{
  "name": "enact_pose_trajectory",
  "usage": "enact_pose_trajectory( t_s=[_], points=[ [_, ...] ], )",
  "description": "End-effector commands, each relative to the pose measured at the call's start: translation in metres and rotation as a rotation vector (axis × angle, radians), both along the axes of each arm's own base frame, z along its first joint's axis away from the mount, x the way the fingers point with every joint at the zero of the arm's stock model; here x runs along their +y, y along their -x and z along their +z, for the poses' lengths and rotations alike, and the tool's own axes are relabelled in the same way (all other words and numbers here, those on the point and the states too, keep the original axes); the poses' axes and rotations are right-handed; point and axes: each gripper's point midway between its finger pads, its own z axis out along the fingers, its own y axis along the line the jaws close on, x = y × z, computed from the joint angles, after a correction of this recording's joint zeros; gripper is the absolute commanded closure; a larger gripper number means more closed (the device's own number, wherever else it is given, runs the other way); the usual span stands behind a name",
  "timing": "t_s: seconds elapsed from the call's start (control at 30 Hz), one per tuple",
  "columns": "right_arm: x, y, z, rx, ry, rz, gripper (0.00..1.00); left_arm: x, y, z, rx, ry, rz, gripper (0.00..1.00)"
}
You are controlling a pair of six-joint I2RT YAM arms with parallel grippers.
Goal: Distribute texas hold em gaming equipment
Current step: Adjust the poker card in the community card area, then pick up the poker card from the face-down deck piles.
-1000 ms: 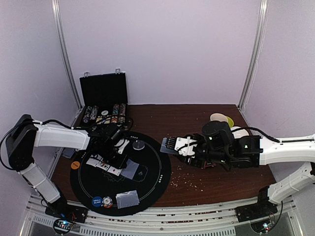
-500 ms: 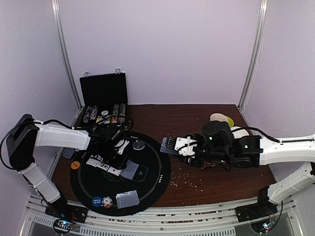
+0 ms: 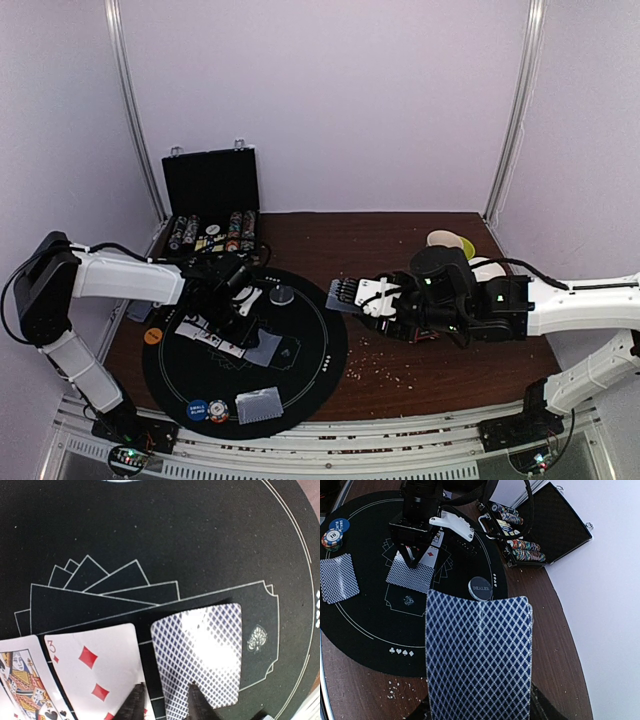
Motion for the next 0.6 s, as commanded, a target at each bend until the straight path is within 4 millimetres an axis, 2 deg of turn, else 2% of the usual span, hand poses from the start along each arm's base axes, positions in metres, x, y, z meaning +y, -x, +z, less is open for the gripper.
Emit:
enact_pose_trajectory(
  t_s=[0.0, 0.1, 0.27, 0.37, 0.47, 0.57],
  points=[
    [-0.003, 0.0, 0.011, -0.017, -0.024, -0.014, 0.53, -0.01, -0.011, 0.029, -0.042, 0.043, -0.011, 0.63],
    [-0.003, 0.0, 0.011, -0.018, -0.023, -0.011, 0.53, -0.02, -0.022, 0.069, -0.124, 0.109, -0.023, 0.54],
    [0.002, 0.001, 0.012, -0.014, -0.027, 0.003, 0.52, -0.045, -0.033, 0.158, -0.31, 0.318, -0.08, 0.4],
    [0.007, 0.001, 0.012, -0.006, -0.032, 0.016, 0.53, -0.073, -0.023, 0.198, -0.351, 0.506, -0.16, 0.25],
    [0.014, 0.002, 0.013, -0.001, -0.038, 0.028, 0.53, -0.107, -0.004, 0.229, -0.354, 0.72, -0.264, 0.04],
    [0.018, 0.003, 0.013, 0.001, -0.039, 0.036, 0.53, -0.132, 0.017, 0.24, -0.344, 0.817, -0.367, 0.02]
  ],
)
